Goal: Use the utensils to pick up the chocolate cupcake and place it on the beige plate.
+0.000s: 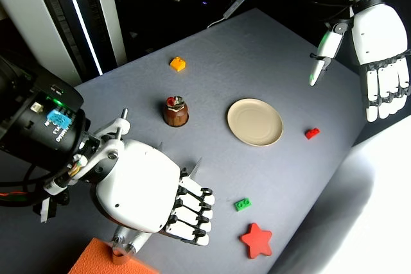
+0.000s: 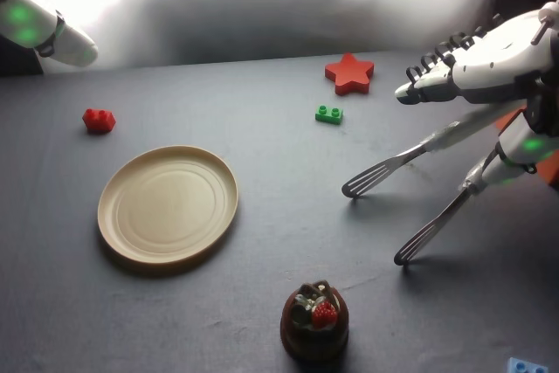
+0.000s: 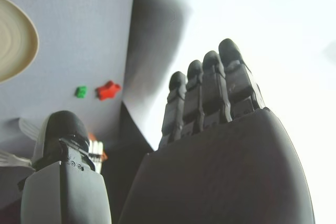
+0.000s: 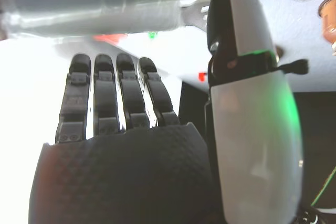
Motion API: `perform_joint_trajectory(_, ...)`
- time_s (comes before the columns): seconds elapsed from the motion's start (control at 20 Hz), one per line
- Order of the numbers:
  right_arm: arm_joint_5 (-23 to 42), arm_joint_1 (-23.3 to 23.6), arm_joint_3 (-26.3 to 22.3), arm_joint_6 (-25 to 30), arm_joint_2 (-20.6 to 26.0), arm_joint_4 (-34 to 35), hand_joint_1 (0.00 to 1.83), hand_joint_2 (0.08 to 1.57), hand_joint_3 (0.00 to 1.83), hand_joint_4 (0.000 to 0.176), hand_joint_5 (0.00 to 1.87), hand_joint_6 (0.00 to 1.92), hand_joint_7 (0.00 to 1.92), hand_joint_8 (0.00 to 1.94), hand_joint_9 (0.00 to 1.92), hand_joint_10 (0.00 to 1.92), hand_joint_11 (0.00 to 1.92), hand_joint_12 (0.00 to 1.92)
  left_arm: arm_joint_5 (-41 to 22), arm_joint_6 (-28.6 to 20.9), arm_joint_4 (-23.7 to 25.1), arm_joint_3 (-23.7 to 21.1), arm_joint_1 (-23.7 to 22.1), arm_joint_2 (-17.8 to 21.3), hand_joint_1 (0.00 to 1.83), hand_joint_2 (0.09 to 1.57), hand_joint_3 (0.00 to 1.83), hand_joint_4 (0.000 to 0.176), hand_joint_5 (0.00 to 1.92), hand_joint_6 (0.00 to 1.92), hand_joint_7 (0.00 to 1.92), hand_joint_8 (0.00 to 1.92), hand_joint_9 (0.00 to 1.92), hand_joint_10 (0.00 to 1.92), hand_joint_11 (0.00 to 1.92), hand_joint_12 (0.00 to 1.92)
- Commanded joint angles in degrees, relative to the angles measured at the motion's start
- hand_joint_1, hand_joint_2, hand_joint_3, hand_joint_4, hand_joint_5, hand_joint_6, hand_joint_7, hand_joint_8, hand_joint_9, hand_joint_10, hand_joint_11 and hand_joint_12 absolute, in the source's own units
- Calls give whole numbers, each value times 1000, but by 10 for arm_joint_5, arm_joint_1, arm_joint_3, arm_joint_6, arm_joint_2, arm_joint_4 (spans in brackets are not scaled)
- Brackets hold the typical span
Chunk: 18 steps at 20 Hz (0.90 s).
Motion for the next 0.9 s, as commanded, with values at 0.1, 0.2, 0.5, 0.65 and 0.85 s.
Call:
perform_joint_trajectory(0.1,43,2,3,1,4,-4,1011,999,0,0,0,0,0,0,0,0,0,0,-55,1,3,-1,-9,7,379,1080,0,0,108,3,90,3,71,3,0,246)
perform_joint_trajectory(0.2,39,2,3,1,4,-4,996,987,0,0,0,0,0,0,0,0,0,0,-55,1,3,0,-9,7,366,1096,4,0,121,4,85,1,64,0,0,220)
perform_joint_trajectory(0.5,26,-5,3,5,6,-4,998,1001,0,0,0,0,0,0,0,0,27,14,-55,1,3,0,-10,7,361,1091,0,0,104,1,79,1,62,3,0,231)
perform_joint_trajectory(0.65,24,-9,2,6,6,-4,1000,1017,7,0,0,0,0,0,0,0,29,17,-55,1,3,0,-10,7,309,1103,2,0,108,1,81,1,71,3,0,268)
perform_joint_trajectory(0.85,13,-11,2,17,7,-4,981,1021,6,0,0,0,0,0,0,0,35,23,-55,-1,3,-2,-9,7,322,1097,0,0,100,2,74,2,69,2,0,250)
